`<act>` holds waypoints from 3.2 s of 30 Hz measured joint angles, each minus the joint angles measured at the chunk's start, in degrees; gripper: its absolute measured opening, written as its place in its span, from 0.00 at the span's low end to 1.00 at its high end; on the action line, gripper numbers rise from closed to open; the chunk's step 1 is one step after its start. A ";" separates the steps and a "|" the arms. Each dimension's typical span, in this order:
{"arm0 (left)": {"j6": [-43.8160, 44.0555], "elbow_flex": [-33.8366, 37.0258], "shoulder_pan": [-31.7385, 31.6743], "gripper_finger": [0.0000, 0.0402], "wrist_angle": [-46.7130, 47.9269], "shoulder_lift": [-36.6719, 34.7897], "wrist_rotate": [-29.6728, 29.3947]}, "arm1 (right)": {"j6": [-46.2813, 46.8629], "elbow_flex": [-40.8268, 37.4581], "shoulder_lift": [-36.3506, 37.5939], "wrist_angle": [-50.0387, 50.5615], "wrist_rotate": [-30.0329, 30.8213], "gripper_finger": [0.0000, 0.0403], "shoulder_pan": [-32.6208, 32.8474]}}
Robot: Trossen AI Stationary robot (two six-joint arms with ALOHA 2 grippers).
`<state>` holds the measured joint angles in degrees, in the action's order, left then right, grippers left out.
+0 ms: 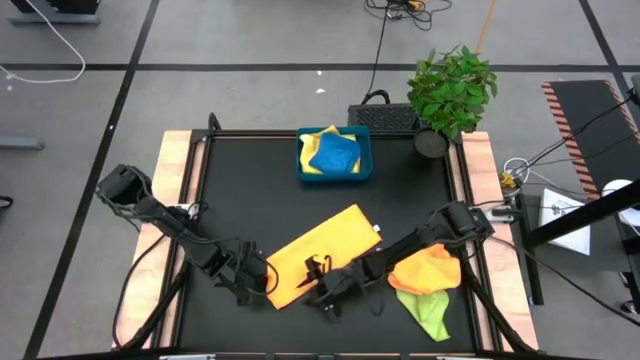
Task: Fold microfiber towels
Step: Fold the left orange microfiber towel
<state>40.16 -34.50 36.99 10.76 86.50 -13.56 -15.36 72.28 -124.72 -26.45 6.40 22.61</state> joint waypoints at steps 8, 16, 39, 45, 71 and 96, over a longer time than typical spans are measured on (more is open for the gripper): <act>0.39 0.13 -0.04 0.06 -4.46 0.17 0.24 | -0.35 4.47 -3.26 0.95 1.68 0.54 0.00; -1.91 0.11 -0.04 0.06 -10.32 0.15 1.15 | -0.15 4.47 -3.26 3.18 4.23 0.53 0.00; -2.25 -10.08 7.36 0.06 5.20 -3.13 -9.75 | 12.61 -1.26 15.81 33.35 5.72 0.53 1.99; -2.83 -8.07 4.53 0.06 6.32 -2.45 -11.98 | 21.46 -14.73 25.73 31.31 9.43 0.49 1.84; 5.85 -0.85 -2.34 0.06 1.14 -2.43 0.12 | 31.12 -35.81 35.73 23.11 9.78 0.00 -20.27; -5.96 -7.06 -1.60 0.06 10.51 -7.56 -0.68 | 12.27 -31.44 34.79 -1.73 1.30 0.00 -10.00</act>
<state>34.20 -41.56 35.40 21.27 78.94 -14.24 -3.09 40.84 -89.93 -28.18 7.70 12.61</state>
